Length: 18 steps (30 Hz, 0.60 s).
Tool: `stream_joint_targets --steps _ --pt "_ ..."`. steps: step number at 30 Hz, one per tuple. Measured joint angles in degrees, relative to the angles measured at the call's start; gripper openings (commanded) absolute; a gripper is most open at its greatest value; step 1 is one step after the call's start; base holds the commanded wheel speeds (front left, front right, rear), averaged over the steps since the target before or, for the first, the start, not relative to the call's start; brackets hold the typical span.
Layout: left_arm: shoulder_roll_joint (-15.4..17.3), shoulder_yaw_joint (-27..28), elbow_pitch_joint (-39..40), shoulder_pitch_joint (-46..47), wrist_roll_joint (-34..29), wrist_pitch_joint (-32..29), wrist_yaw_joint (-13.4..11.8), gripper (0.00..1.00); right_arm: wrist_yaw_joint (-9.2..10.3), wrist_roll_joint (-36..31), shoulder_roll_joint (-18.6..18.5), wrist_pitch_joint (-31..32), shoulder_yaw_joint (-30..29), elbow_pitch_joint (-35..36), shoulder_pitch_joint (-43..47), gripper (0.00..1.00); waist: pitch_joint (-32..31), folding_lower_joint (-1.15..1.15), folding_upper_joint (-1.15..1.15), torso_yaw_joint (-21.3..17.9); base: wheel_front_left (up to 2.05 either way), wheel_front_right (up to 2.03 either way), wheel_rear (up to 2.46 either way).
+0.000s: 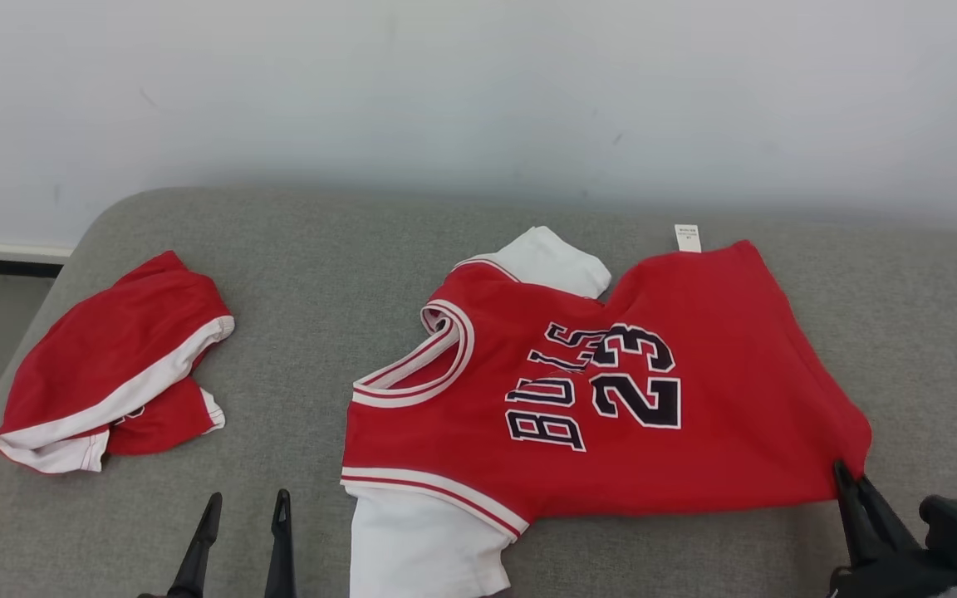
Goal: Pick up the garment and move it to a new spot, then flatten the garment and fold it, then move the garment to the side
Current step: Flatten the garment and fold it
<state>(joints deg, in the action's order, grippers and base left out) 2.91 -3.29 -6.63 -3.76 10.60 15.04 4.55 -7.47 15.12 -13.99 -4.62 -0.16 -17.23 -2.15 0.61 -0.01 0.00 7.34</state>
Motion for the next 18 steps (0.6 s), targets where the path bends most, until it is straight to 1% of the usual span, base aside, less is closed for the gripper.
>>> stream_joint_targets --steps 4,5,6,9,12,18 --pt "0.01 0.36 -0.01 -0.09 -0.01 0.0 0.26 1.0 0.0 -1.48 2.91 4.45 -3.68 8.7 6.65 0.0 -0.75 0.0 0.0 -1.06 0.0 0.0 0.0" --pt "0.02 0.38 -0.01 -0.1 -0.01 0.0 0.33 1.0 0.0 -2.13 3.43 5.2 -4.27 10.01 7.9 0.32 -0.84 0.0 0.0 -1.21 0.0 0.0 0.0" --pt "0.01 0.42 -0.01 -0.12 -0.01 0.0 0.34 1.0 0.0 -2.63 3.9 5.8 -4.98 11.09 8.96 1.0 -0.9 0.0 0.0 -1.3 0.0 0.0 0.0" --pt "0.01 0.45 -0.03 -0.21 -0.02 0.0 0.48 1.0 0.0 -3.33 4.56 6.58 -6.05 12.73 10.33 1.0 -1.04 0.0 0.0 -1.39 0.0 0.0 0.0" --pt "0.01 0.68 -0.03 -0.81 -0.16 0.0 0.53 1.0 0.0 -4.3 6.25 6.69 -7.57 15.33 11.49 1.0 -1.37 0.0 0.0 -1.52 0.0 0.0 0.0" --pt "0.01 1.94 0.36 -1.29 -0.77 0.0 0.64 1.0 0.0 -5.32 7.94 4.94 -8.69 18.91 12.55 1.0 -1.96 0.0 0.0 -2.34 0.0 0.0 0.0"
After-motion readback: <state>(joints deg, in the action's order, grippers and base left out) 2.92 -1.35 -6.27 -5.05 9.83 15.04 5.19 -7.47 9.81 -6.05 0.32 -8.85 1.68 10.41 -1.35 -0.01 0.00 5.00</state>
